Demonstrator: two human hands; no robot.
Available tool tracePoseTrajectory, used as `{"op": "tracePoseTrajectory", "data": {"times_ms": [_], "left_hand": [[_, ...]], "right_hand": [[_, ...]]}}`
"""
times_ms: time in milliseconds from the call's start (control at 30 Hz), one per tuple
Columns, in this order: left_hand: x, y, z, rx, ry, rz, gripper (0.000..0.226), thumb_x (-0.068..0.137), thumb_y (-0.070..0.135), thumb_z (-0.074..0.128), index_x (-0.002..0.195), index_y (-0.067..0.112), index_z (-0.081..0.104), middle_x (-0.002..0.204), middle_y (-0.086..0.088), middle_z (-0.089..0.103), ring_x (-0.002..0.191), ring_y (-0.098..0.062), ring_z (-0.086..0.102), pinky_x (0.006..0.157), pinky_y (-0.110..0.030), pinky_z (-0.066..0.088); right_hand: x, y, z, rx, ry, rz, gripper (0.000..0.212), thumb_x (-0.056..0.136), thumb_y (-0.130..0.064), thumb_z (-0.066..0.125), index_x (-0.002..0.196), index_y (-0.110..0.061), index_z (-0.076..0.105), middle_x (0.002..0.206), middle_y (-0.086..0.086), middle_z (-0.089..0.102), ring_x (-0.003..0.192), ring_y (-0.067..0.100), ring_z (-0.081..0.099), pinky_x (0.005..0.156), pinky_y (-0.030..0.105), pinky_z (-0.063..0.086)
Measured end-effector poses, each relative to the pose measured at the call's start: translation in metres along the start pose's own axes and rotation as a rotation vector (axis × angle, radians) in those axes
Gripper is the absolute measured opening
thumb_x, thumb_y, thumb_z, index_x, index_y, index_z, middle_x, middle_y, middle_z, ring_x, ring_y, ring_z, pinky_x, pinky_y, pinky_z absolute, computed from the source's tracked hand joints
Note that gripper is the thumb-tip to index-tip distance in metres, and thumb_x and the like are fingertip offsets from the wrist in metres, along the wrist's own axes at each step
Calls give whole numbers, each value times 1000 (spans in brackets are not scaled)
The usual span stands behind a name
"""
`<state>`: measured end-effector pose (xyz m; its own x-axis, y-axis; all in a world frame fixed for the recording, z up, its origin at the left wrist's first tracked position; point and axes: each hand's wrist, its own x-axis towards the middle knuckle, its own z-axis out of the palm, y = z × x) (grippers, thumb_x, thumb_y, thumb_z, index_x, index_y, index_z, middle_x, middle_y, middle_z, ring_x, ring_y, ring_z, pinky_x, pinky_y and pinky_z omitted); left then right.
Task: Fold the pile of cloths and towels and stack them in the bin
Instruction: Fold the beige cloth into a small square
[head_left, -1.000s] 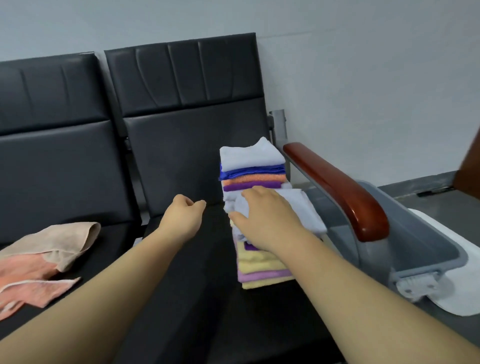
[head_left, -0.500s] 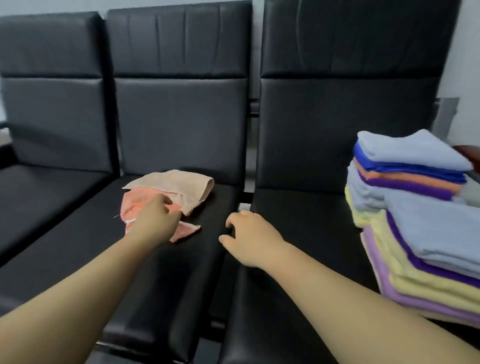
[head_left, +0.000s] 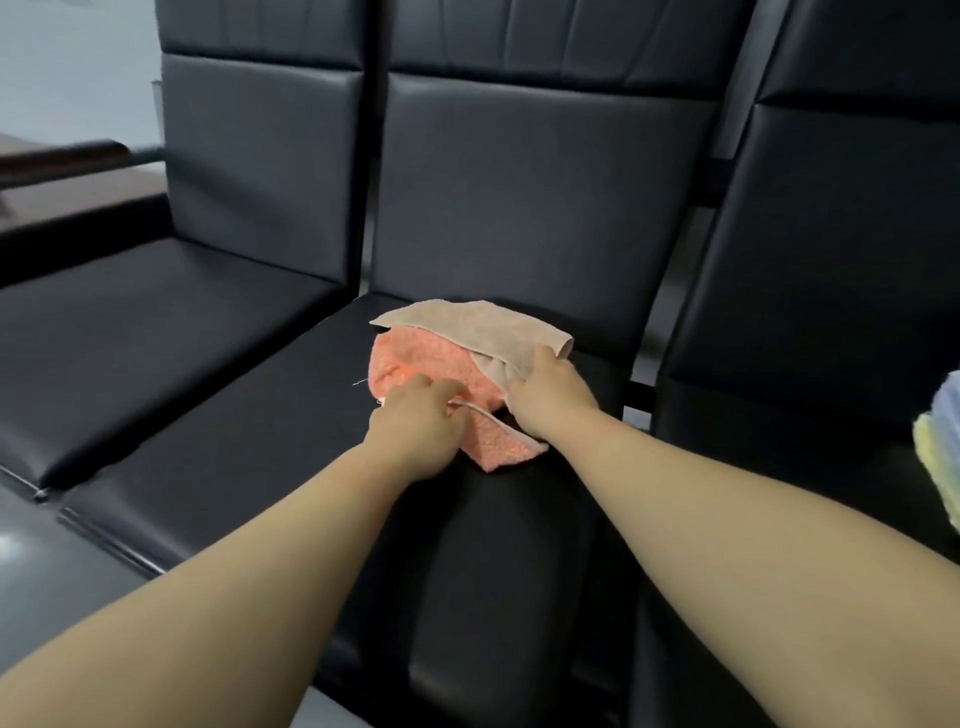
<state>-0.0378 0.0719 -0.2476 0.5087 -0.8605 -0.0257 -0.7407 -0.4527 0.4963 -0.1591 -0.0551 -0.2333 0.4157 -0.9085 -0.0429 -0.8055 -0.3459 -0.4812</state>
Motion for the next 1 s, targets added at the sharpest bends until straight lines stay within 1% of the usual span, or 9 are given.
{"op": "tracePoseTrajectory", "data": {"times_ms": [167,300,400,533,600,667,733,867,1000], "left_hand": [[4,-2,1,-13,-2,-19,33,100,42,41,127,39,60,128,4,52,122,-25,49,103,-52,44],[1,7,-3,-57,153,8,28,98,35,48,122,31,61,111,7,64,105,-21,60,92,-47,52],[-5,27,-8,-152,227,38,38,97,29,50,135,31,49,97,8,67,86,-17,64,81,-45,56],[-15,66,-5,-157,157,180,59,98,26,49,153,33,29,96,7,68,76,-16,65,75,-44,57],[-21,80,-2,-140,126,201,63,99,27,50,157,34,25,104,4,69,84,-18,66,79,-40,55],[-26,88,1,-127,115,215,61,101,27,51,158,31,29,125,-1,67,107,-23,65,89,-34,49],[-33,96,5,-140,91,216,53,102,28,52,153,28,40,138,-2,61,124,-25,58,95,-30,41],[-43,112,13,-198,52,156,34,101,34,57,135,32,60,110,5,68,110,-21,64,89,-31,47],[-58,129,13,-255,51,204,39,102,24,55,141,26,54,110,2,64,102,-19,60,86,-29,42]], "right_hand": [[21,2,6,-70,-84,120,35,103,-29,58,129,-6,63,125,14,65,107,32,66,71,34,46],[2,5,-21,67,-51,74,24,101,-36,56,106,-14,64,100,8,67,85,27,63,68,34,50],[-27,22,-50,153,32,-24,14,94,-27,61,84,-17,61,87,1,65,80,24,62,61,32,46],[-61,42,-88,248,134,-63,20,92,-30,69,91,-10,67,91,3,68,87,24,65,66,34,48],[-74,50,-103,311,148,-96,19,92,-31,70,89,-13,66,92,1,68,88,23,65,73,38,53],[-86,57,-116,363,150,-129,18,93,-29,69,89,-13,65,92,1,68,88,23,65,77,40,55],[-99,64,-127,399,147,-156,17,94,-27,68,88,-11,63,87,-2,64,79,19,60,69,34,51],[-119,76,-144,455,118,-165,17,92,-18,69,79,-15,57,76,-3,55,69,15,50,59,26,41],[-131,86,-160,522,95,-161,20,89,-14,69,77,-20,54,79,0,57,73,18,54,59,28,44]]}}
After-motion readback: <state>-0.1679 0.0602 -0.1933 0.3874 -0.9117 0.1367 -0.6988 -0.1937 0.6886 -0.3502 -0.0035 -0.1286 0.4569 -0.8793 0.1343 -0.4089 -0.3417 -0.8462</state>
